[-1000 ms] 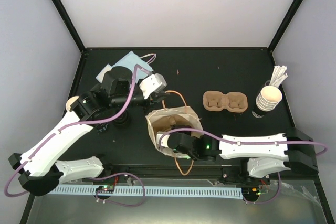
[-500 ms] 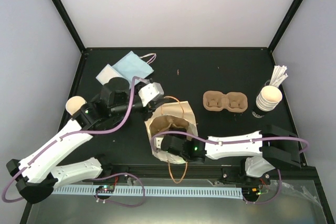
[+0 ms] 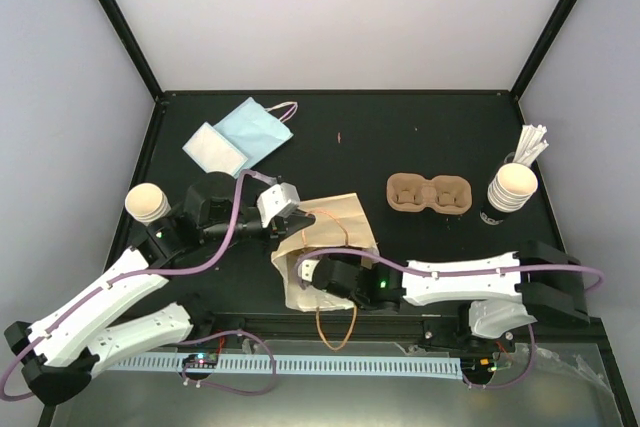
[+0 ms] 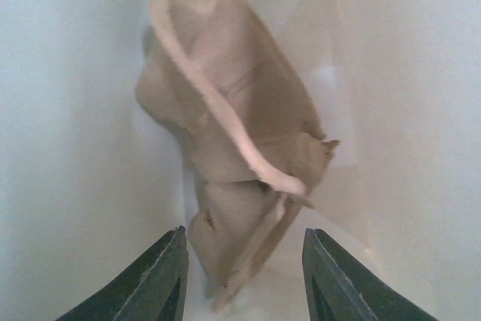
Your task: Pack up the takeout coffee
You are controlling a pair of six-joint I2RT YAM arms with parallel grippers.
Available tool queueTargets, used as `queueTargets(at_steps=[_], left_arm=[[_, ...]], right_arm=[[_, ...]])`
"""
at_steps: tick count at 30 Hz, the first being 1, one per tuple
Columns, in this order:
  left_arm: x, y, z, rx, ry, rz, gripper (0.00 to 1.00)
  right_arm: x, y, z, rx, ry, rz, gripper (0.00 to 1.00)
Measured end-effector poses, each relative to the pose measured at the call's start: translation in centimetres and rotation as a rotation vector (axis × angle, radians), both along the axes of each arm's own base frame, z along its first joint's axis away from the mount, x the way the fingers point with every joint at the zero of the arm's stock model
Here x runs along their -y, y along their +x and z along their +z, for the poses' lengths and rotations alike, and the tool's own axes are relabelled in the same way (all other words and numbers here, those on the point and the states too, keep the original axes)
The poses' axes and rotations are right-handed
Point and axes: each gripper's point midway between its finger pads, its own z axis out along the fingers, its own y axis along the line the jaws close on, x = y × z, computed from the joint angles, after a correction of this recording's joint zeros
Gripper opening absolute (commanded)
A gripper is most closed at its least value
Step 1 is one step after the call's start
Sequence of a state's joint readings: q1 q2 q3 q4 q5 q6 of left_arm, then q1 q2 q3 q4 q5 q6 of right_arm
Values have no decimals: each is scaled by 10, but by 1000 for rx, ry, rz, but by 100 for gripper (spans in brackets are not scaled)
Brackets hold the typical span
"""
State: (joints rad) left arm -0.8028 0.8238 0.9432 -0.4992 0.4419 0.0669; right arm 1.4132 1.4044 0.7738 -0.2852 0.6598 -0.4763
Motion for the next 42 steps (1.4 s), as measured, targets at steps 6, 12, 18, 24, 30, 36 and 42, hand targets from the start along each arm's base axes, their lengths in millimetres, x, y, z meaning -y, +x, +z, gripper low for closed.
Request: queueTargets(at_steps=[6,12,18,24,30,36,42], left_arm=[[1,-2,0,-10,-4,-9,1],[1,-2,0,-16,-5,-6,2],[1,-1,0,-25,-7,-3,2],[1,-1,0,-32,-10,0,1],[1,-1,2,-38,-18,4,1],[2,-1,8,-21,-40,5,2],[2,0,13,-13,-56,6,2]], right_arm=[[-4,8,25,50,35,-27,45],[-7,4,32,20,54,-10,26],[-5,14,42,40,99,-55,1],[-5,35,35,51,94,-100,1],[-12,51,15,54,28,-121,1],[-19,48,5,28,19,-94,1],[-25,36,-4,-49,26,-40,1]])
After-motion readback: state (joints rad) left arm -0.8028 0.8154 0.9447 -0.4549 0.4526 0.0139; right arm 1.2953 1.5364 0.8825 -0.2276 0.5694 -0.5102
